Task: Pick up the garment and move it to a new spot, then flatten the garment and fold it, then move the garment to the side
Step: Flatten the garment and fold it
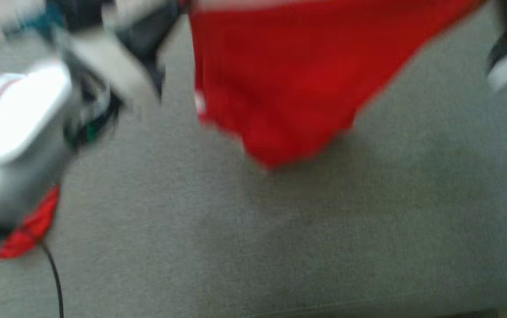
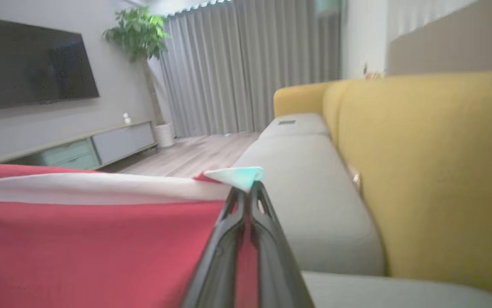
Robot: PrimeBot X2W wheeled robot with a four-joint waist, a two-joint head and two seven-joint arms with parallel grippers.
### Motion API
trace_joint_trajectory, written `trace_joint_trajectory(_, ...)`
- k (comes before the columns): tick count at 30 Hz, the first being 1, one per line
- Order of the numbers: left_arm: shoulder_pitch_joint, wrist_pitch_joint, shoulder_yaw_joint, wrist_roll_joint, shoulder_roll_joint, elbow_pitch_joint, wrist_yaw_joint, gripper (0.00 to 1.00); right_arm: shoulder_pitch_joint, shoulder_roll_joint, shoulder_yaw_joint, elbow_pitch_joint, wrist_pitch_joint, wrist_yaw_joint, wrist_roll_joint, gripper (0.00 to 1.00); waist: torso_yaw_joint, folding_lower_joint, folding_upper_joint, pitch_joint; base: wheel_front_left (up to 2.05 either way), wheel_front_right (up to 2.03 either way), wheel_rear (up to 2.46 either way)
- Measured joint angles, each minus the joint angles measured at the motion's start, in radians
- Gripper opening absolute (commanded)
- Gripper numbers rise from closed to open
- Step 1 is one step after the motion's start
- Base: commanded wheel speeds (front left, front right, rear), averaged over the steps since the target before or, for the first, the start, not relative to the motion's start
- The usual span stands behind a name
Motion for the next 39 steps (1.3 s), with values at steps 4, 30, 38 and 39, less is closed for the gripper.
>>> trace_joint_trajectory(4,-0.215,-0.068,0.054,0.098,-0.092,0.115,-0.001,0.0,-0.208,0.013,-0.088,0.109,-0.031,0.0,-0.084,0.0,-0.038,0.0,0.0,0.072,0.0,0.0,0.0)
trace_joint_trajectory(30,0.532,-0.09,-0.049,0.091,-0.181,0.013,0.0,0.0,0.576,-0.001,-0.205,-0.127,0.403,0.001,0.093,0.0,-0.073,0.0001,0.0,0.107,0.0,0.0,0.0)
trace_joint_trajectory(38,0.638,-0.09,0.0,0.136,-0.161,-0.067,0.0,0.0,0.831,-0.055,-0.295,-0.289,0.445,0.001,0.165,0.1,-0.052,0.0,0.0001,0.033,0.0,0.0,0.0)
trace_joint_trajectory(39,0.654,-0.091,0.009,0.148,-0.154,-0.082,0.0,0.0,0.861,-0.058,-0.309,-0.301,0.433,0.001,0.153,1.0,-0.05,0.0,0.0001,0.023,0.0,0.0,0.0)
